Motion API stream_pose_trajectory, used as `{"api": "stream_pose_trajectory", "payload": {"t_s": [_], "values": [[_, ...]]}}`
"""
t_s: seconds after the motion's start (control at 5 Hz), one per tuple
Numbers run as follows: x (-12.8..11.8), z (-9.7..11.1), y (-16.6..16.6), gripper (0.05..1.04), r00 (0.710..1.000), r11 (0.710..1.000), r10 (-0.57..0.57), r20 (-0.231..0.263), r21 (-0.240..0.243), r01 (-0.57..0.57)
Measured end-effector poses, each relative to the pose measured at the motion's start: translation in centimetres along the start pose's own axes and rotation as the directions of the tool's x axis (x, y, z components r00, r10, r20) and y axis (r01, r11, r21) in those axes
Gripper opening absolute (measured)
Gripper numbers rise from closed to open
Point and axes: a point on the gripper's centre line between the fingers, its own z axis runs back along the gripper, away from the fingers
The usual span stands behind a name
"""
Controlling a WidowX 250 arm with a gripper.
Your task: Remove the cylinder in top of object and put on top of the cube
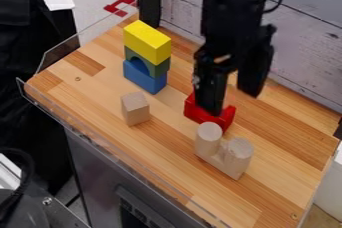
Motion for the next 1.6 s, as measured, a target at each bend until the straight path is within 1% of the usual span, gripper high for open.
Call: {"api": "stream_pose_trajectory", "payload": {"t_s": [0.2, 0.4, 0.6, 0.8, 1.0, 1.2, 1.4, 1.6], "values": [[0.6, -2.2, 0.4, 0.999, 1.000, 1.000, 0.013, 0.009, 0.005, -0.013], [0.9, -4.1, 0.5, 0.999, 0.999, 0.999, 0.052, 0.009, -0.017, -0.052], [1.1, -5.1, 0.3, 0.999, 0.996, 0.995, 0.090, -0.014, -0.038, -0.090], [1.2, -5.7, 0.3, 0.999, 0.995, 0.994, 0.099, -0.024, -0.042, -0.100], [1.1, -6.3, 0.3, 0.954, 0.993, 0.992, 0.108, -0.045, -0.067, -0.111], [1.5, -7.0, 0.1, 0.669, 0.993, 0.992, 0.106, -0.054, -0.069, -0.109], [1.6, -7.1, 0.1, 0.531, 0.994, 0.993, 0.094, -0.056, -0.070, -0.098], [1.7, -7.1, 0.3, 0.530, 0.995, 0.994, 0.085, -0.049, -0.062, -0.088]]}}
